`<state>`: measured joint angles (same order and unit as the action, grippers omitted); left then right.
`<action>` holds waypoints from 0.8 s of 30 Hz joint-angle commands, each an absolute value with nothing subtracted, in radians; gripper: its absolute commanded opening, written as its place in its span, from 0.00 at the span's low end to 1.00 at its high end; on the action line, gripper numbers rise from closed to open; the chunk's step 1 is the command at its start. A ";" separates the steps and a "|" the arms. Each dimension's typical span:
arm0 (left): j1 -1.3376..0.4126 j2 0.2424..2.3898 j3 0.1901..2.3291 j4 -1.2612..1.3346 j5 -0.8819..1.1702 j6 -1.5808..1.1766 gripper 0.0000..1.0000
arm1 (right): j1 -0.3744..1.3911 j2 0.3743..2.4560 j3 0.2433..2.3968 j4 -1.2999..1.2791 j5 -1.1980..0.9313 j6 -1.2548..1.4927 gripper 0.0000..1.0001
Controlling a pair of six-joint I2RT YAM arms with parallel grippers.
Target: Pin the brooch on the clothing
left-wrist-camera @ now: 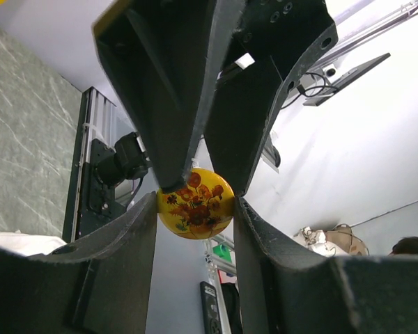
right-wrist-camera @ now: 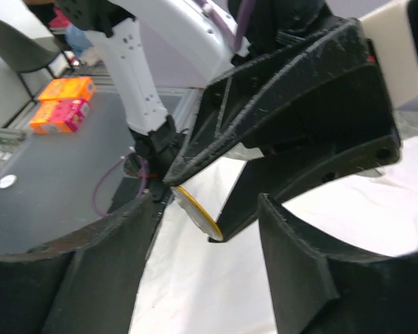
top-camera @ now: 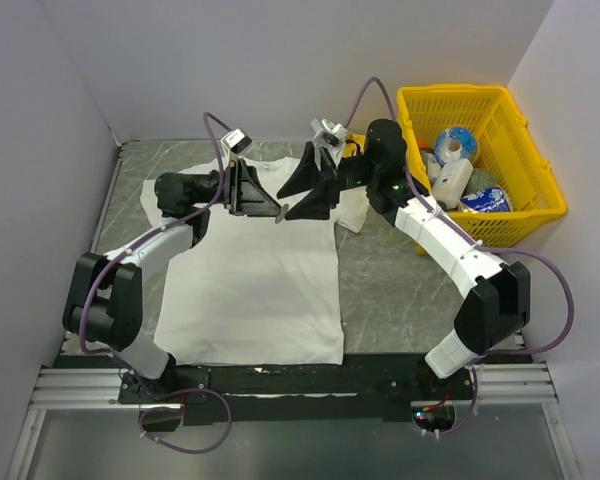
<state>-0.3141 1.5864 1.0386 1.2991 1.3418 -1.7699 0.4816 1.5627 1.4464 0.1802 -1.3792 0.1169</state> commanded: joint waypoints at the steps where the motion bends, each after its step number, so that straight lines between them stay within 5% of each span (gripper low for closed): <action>1: -0.319 1.574 1.088 1.755 1.336 -1.782 0.26 | 0.479 1.569 1.427 0.374 -1.431 0.264 0.62; 10: -0.321 1.600 1.109 1.861 1.321 -1.876 0.26 | 0.480 1.572 1.430 0.316 -1.422 0.227 0.43; 17: -0.321 1.589 1.106 1.855 1.321 -1.872 0.30 | 0.480 1.571 1.462 0.232 -1.394 0.181 0.14; 24: -0.318 1.503 1.091 1.481 1.330 -1.555 0.63 | 0.479 1.528 1.473 0.170 -1.304 0.161 0.00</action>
<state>-0.3149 1.5921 1.0683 1.3018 1.3373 -1.7912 0.4770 1.5661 1.4326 0.2050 -1.3792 0.1852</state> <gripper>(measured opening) 0.535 0.062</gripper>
